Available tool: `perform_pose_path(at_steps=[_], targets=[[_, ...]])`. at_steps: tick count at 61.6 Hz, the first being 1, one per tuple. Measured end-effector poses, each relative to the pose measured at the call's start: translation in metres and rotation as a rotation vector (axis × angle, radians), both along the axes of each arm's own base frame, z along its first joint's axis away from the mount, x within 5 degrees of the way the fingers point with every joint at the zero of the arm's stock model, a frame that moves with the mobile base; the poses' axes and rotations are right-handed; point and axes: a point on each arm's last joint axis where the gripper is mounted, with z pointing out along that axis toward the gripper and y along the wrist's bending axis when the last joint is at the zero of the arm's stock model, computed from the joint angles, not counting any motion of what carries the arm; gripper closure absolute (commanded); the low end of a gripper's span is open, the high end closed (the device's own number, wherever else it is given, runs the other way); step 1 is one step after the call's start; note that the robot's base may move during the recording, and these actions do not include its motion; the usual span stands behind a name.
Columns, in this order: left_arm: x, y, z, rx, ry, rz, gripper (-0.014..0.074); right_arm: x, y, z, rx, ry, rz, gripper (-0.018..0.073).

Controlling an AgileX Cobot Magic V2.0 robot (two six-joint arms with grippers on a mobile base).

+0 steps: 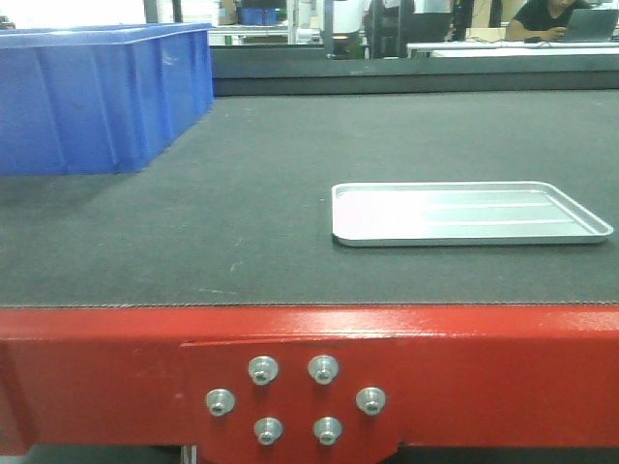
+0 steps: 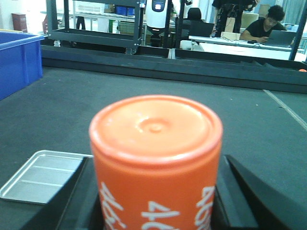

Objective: Grab orange capacitor from left shelf to right conveyor
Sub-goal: 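Extend the right gripper over the silver tray on the conveyor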

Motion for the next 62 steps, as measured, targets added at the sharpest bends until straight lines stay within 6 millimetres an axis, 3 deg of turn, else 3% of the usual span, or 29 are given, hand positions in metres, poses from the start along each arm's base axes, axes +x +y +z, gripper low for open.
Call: perform_pose_path(at_steps=[48,62], targets=[[0.000,0.000,0.000,0.000,0.000,0.000,0.0723,0.000,0.000,0.000,0.000,0.000,0.000,0.0502],[0.000,0.000,0.000,0.000,0.000,0.000,0.0723,0.020,0.002,0.007,-0.004,0.009,0.010,0.0502]])
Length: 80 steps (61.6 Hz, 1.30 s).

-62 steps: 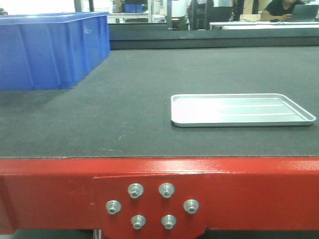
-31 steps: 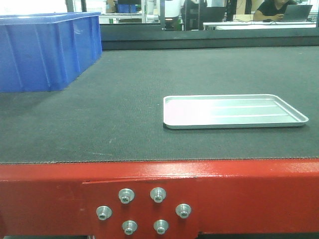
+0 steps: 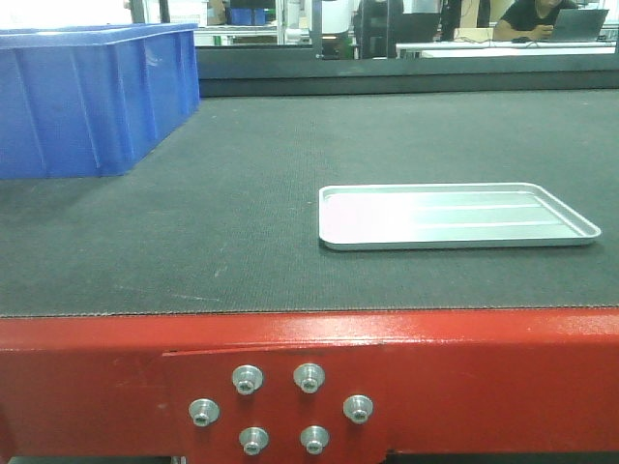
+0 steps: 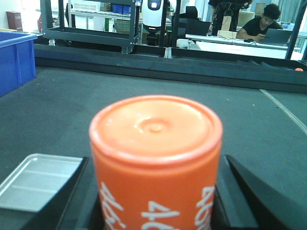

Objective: Grab orange capacitor from left shelf to right conveyor
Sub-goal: 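Extend the right gripper over the silver tray on the conveyor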

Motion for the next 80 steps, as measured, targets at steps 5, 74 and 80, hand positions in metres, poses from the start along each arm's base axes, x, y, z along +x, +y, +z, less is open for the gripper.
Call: perform_pose_path(at_steps=[5,74,80], targets=[[0.000,0.000,0.000,0.000,0.000,0.000,0.0723,0.017,0.002,0.010,-0.002,-0.018,0.010,0.0502],[0.000,0.000,0.000,0.000,0.000,0.000,0.0723,0.258,0.076,-0.121,-0.028,0.138,0.322,0.0502],[0.000,0.000,0.000,0.000,0.000,0.000,0.0723,0.263,0.078,-0.135,-0.020,0.130,0.334,0.0502]])
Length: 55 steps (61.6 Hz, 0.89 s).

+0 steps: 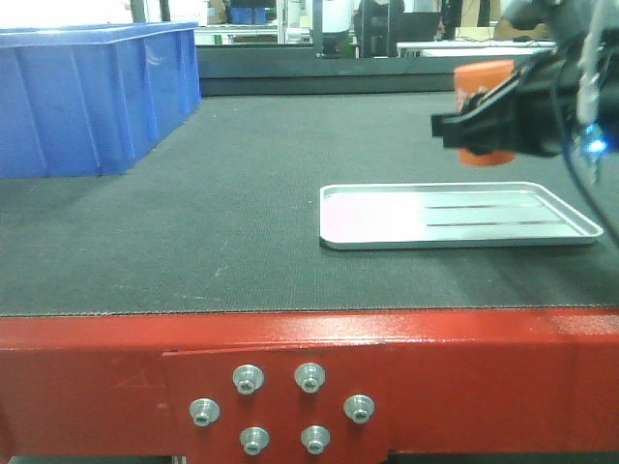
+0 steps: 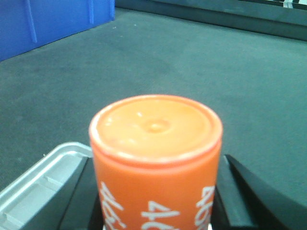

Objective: Grab orange capacitor from left shelf to right conveyor
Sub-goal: 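Extend the right gripper over the silver tray on the conveyor, then lower the cylinder onto the tray and open the right gripper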

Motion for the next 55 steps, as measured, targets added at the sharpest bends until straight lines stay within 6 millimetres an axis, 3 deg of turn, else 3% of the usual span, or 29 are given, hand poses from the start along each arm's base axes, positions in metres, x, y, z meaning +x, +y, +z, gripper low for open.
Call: perform_pose_path(at_steps=[20,37,41,51,55], targets=[[0.000,0.000,0.000,0.000,0.000,0.000,0.0723,0.007,0.003,-0.033,0.009,0.033,0.011,0.0502],[0.000,0.000,0.000,0.000,0.000,0.000,0.0723,0.007,0.003,-0.034,0.009,0.035,0.011,0.0477],[0.000,0.000,0.000,0.000,0.000,0.000,0.0723,0.007,0.002,-0.035,0.006,0.044,0.010,0.0394],[0.000,0.000,0.000,0.000,0.000,0.000,0.0723,0.007,0.002,-0.036,0.000,0.059,0.009,-0.0008],[0.000,0.000,0.000,0.000,0.000,0.000,0.0723,0.007,0.002,-0.036,0.000,0.060,0.009,-0.0089]])
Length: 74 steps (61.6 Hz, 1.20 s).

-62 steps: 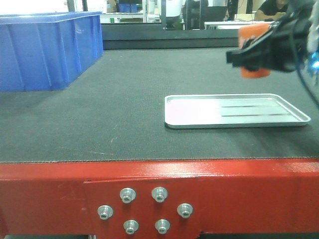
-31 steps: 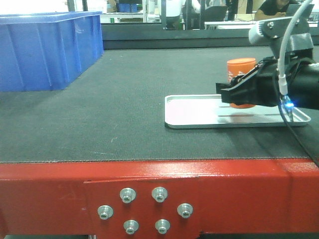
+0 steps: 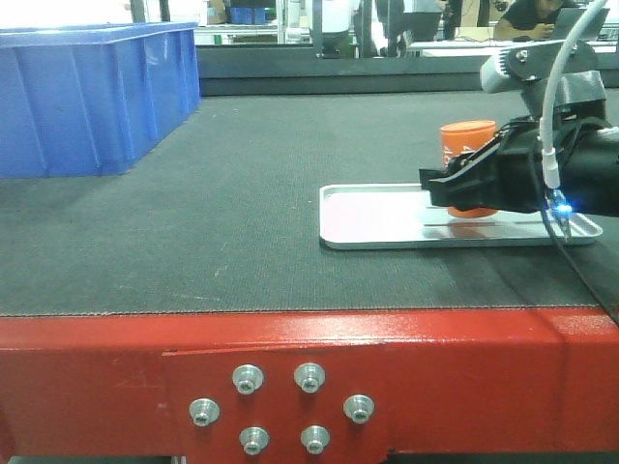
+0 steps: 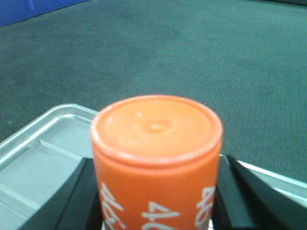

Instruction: Grab orange capacitor from left shelf to right conveyor

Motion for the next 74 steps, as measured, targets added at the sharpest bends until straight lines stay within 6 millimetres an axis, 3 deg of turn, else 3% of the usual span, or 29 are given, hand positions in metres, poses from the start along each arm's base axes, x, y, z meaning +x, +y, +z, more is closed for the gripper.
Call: perform_pose_path(at_steps=[10,17,34,41,46,57,66,74], targets=[[0.000,0.000,0.000,0.000,0.000,0.000,0.0723,0.000,0.000,0.002,-0.002,0.001,-0.001,-0.0064],[0.000,0.000,0.000,0.000,0.000,0.000,0.0723,-0.003,-0.001,0.018,-0.008,-0.013,-0.005,-0.0064],[0.000,0.000,0.000,0.000,0.000,0.000,0.0723,-0.036,-0.011,0.108,0.077,-0.077,-0.053,-0.0053],[0.000,0.000,0.000,0.000,0.000,0.000,0.0723,-0.059,-0.018,0.140,0.079,-0.085,-0.078,0.0062],[0.000,0.000,0.000,0.000,0.000,0.000,0.0723,-0.077,-0.024,0.157,0.065,-0.069,-0.102,0.0202],[0.000,0.000,0.000,0.000,0.000,0.000,0.0723,-0.118,-0.037,0.179,0.028,-0.007,-0.155,0.0501],[0.000,0.000,0.000,0.000,0.000,0.000,0.0723,-0.143,-0.044,0.189,0.023,0.004,-0.180,0.0505],[0.000,0.000,0.000,0.000,0.000,0.000,0.0723,-0.151,-0.046,0.195,0.028,-0.016,-0.183,0.0505]])
